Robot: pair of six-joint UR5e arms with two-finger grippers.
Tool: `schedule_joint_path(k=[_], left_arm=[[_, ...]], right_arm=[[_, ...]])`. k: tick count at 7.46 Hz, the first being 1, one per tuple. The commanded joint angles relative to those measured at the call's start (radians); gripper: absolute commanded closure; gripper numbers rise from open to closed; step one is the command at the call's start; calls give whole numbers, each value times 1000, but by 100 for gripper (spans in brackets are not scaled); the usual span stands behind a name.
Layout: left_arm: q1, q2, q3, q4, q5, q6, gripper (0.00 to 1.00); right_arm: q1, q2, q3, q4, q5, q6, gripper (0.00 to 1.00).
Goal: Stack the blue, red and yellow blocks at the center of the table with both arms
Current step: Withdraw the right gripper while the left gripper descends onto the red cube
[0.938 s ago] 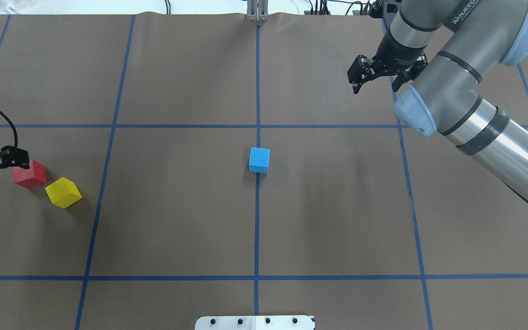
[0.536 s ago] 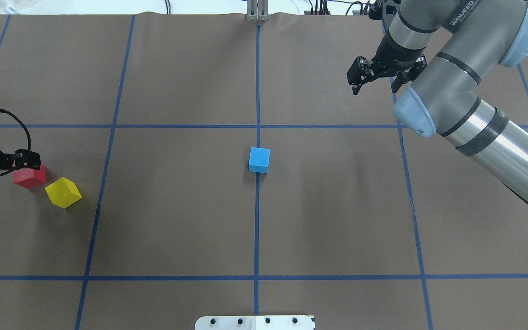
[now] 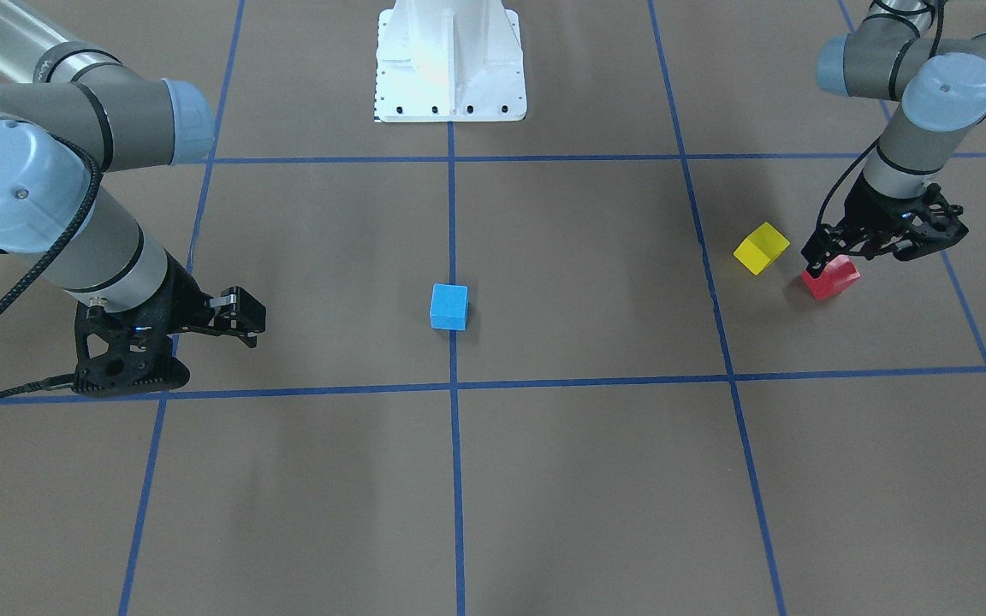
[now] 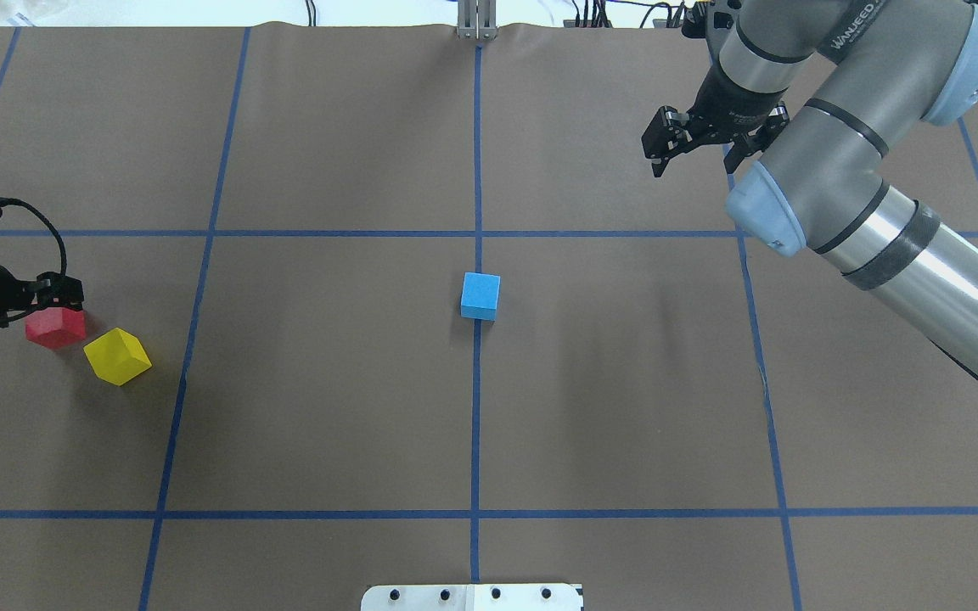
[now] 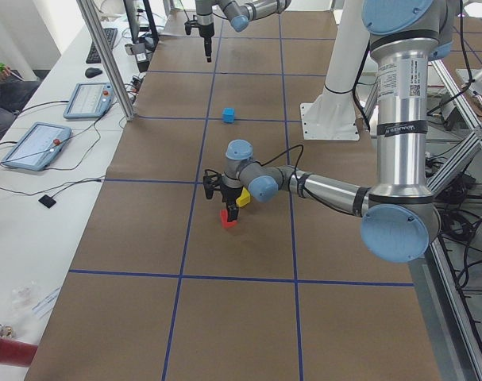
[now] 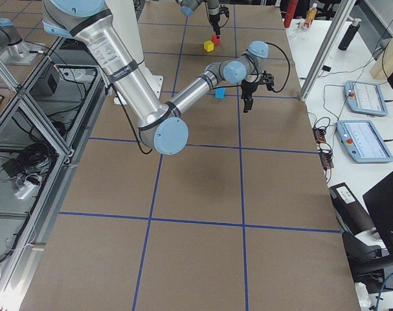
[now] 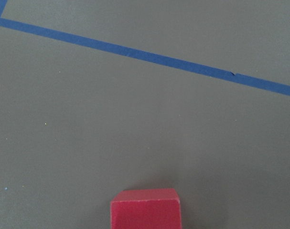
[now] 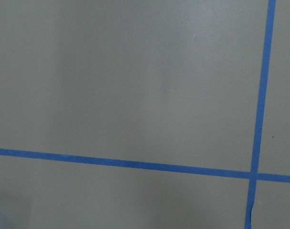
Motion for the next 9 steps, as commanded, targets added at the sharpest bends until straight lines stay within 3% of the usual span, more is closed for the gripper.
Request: schedule_joint_path(k=[1, 4, 5, 8, 9], left_arm=[[1, -14, 26, -1, 0, 2, 1], [1, -36, 50, -2, 0, 0, 3], [3, -34, 54, -2, 0, -1, 21], [1, -25, 40, 6, -5, 2, 100], [-2, -19, 2, 25, -12, 5, 100]], right_arm=[[-9, 2, 1, 0, -5, 8, 1], [-20, -3, -1, 0, -8, 8, 1], [-20, -3, -1, -2, -8, 8, 1], [-20, -3, 1, 0, -8, 8, 1], [-17, -3, 5, 0, -6, 8, 1]])
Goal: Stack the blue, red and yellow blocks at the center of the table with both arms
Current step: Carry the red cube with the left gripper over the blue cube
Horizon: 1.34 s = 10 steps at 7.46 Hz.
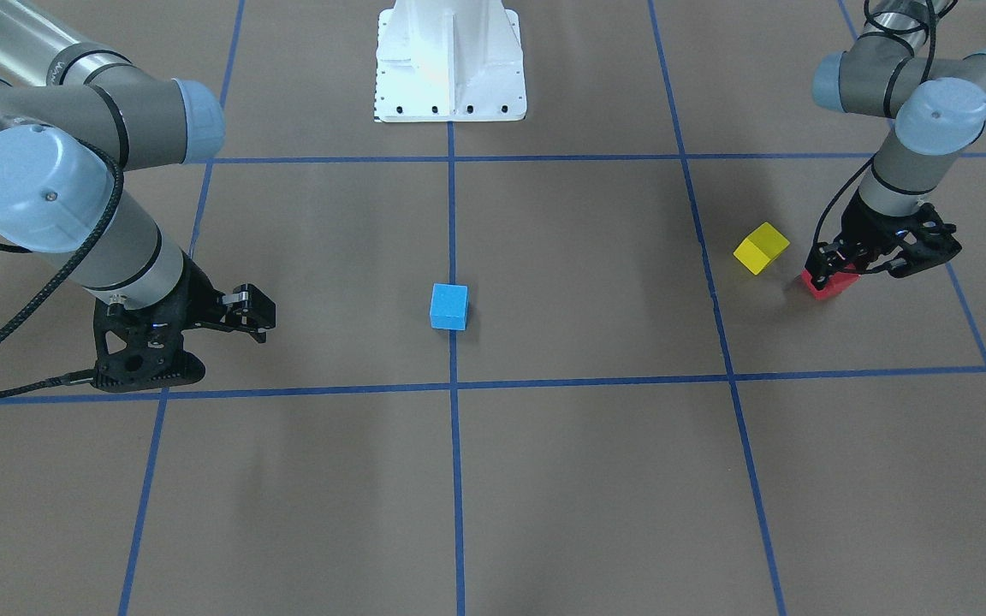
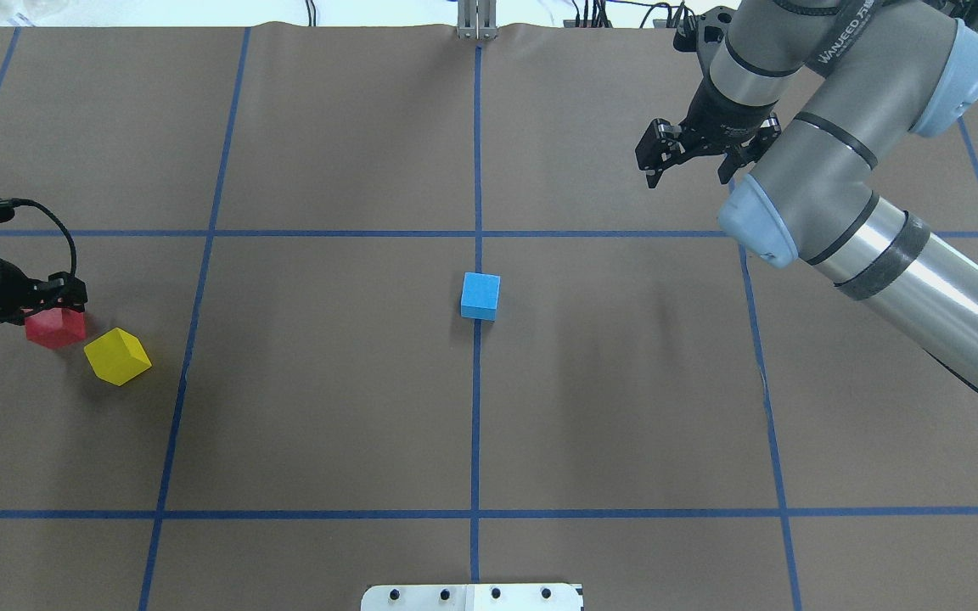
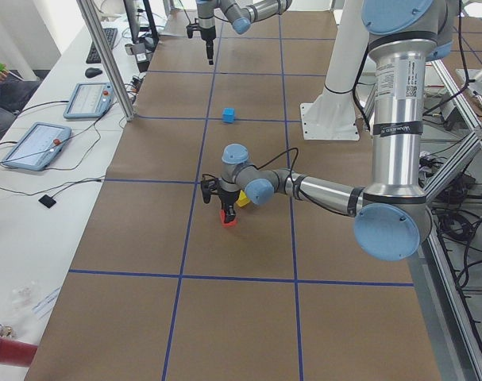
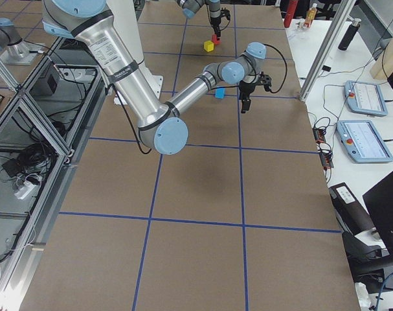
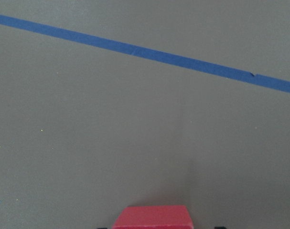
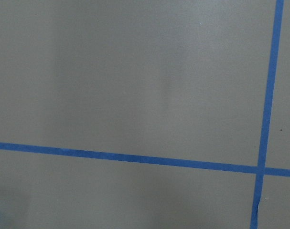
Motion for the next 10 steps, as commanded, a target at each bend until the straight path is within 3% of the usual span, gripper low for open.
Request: schedule_joint_path(k=[1, 2, 4, 6, 8, 10], left_arm=[[-11, 3, -102, 108, -63, 6, 100], [-33, -27, -189, 270, -79, 55, 100], [-52, -305, -253, 616, -79, 205, 100], [15, -676, -143, 859, -74, 196, 100], [118, -919, 51, 887, -74, 138, 100], [167, -1032, 228, 757, -65, 56, 100]], right_arm=[[4, 0, 5, 0, 3, 0, 1], [14, -2, 7, 0, 10, 0, 1], [42, -31, 28, 0, 21, -9, 1], [88, -70, 43, 2, 21, -26, 1], [175, -139, 45, 0, 35, -148, 1], [295, -236, 33, -3, 35, -353, 1]])
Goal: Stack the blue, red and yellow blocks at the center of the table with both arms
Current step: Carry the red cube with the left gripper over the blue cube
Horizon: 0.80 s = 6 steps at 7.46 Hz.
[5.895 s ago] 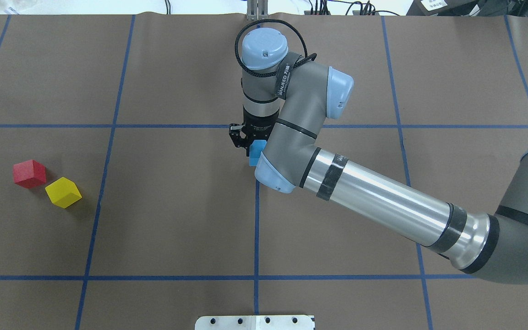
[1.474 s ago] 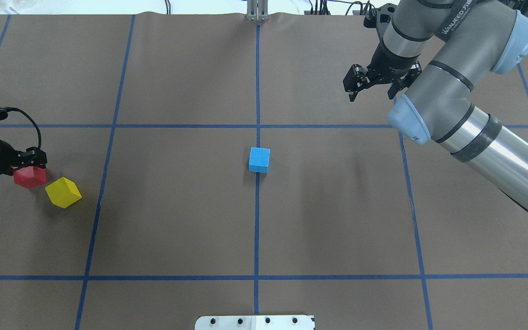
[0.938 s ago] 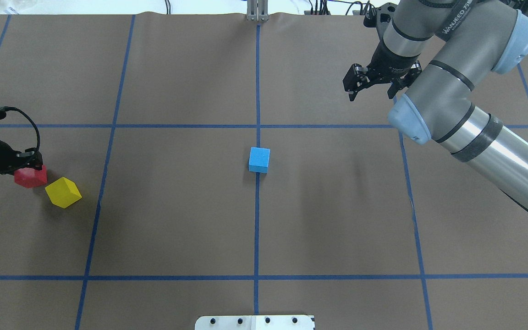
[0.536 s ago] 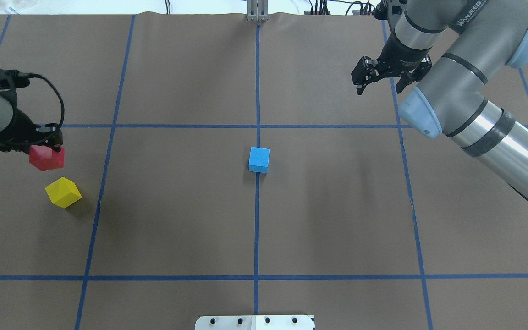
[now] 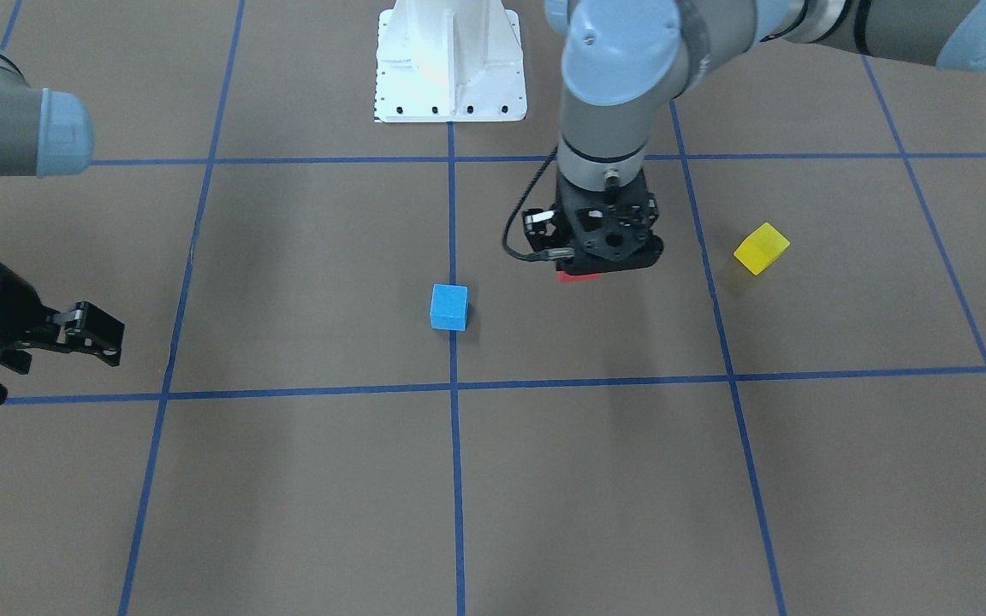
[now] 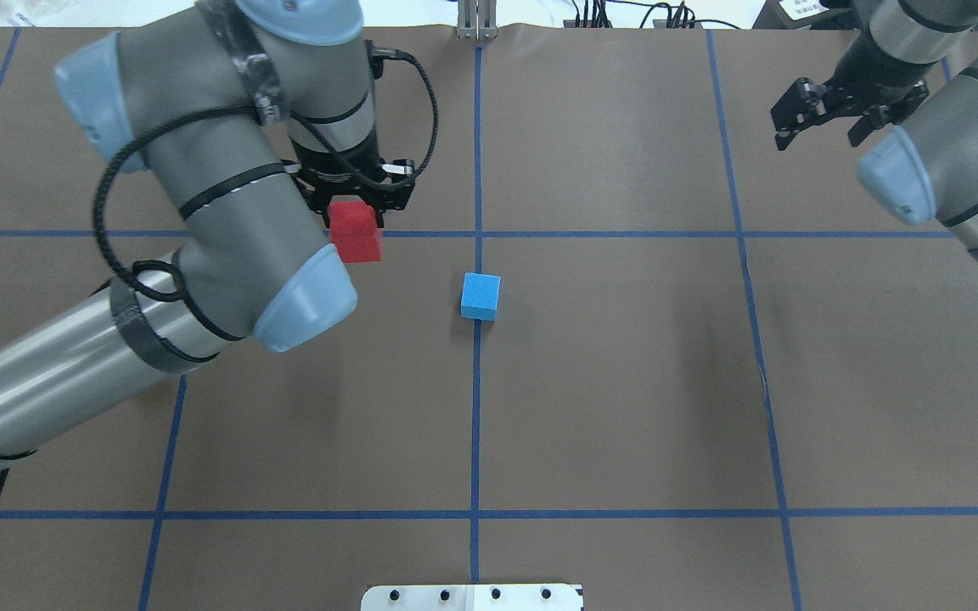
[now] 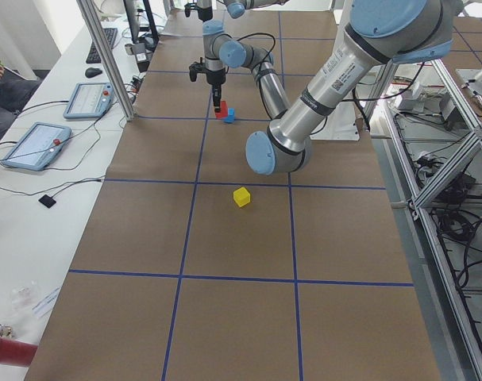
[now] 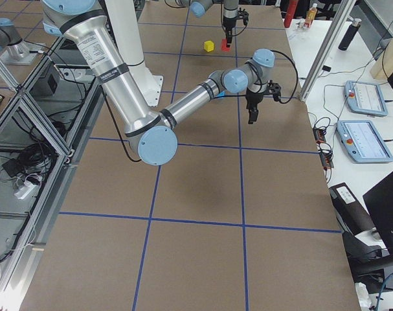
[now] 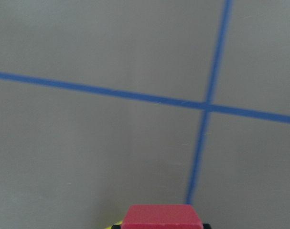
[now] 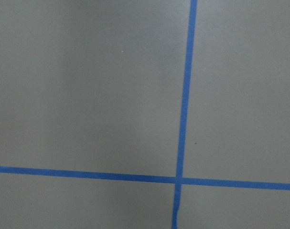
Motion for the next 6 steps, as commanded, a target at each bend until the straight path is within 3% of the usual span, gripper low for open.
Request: schedule_joint_path(k=[1, 3, 6], left_arm=[[48, -105, 194, -148, 7, -66, 100], [99, -123, 277, -250, 62, -62, 100], [114, -128, 284, -253, 62, 33, 100]], right_arm=[[138, -116, -13, 1, 4, -225, 1], [242, -203, -46, 4, 59, -394, 1], [312, -260, -53, 4, 122, -423, 1]])
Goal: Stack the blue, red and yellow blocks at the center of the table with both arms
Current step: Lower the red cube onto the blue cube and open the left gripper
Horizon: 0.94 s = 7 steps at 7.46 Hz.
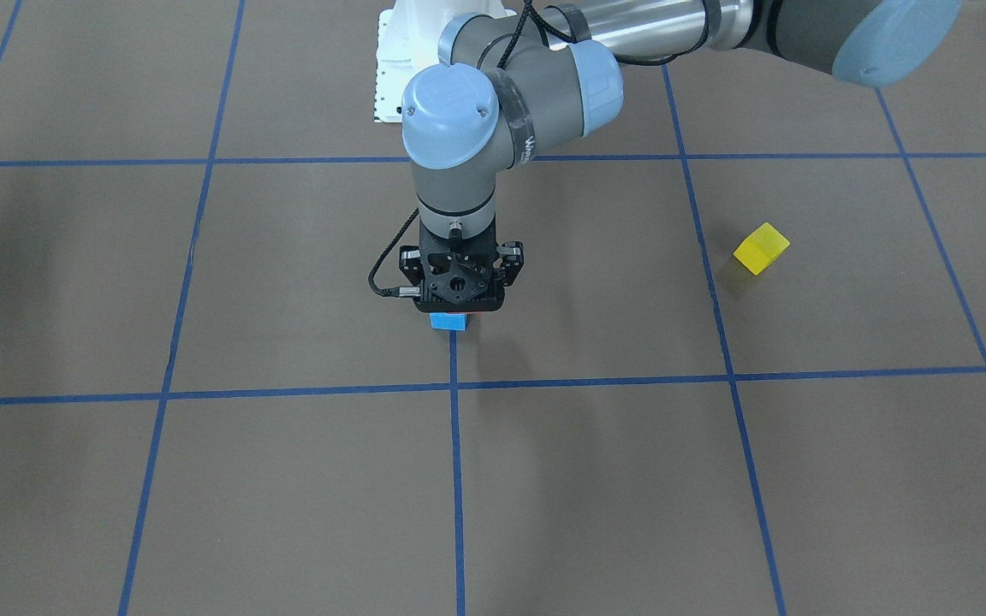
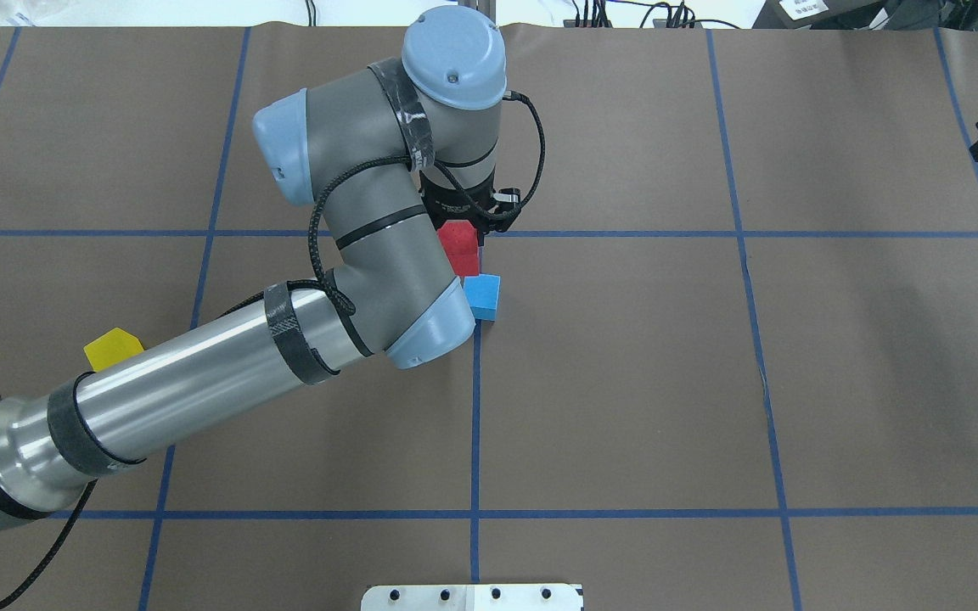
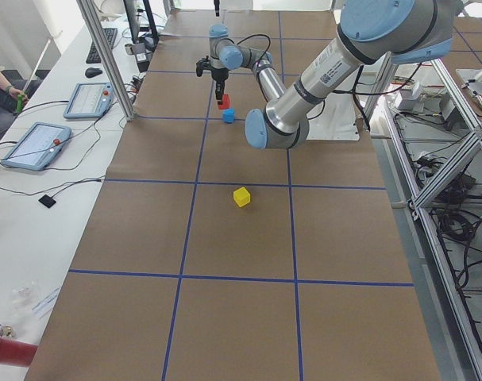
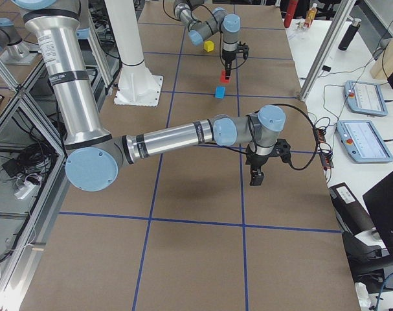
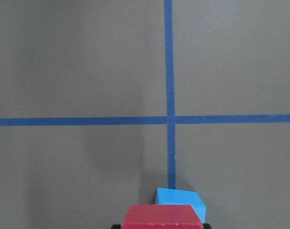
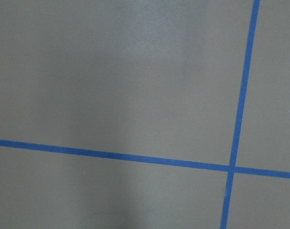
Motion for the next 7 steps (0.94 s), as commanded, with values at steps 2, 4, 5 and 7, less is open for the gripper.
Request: schedule_joint_path(k=[2, 4, 5, 7], left_arm=[[43, 2, 31, -43, 3, 23, 100], [50, 0, 67, -86, 7, 18, 100], [47, -1, 67, -86, 7, 20, 100], [37, -1, 64, -84, 7, 23, 100]], right_arm=[[41, -37, -1, 1, 32, -16, 1], [44, -37, -1, 1, 32, -17, 1], [46, -35, -1, 0, 32, -17, 1], [47, -35, 1, -2, 32, -19, 1]])
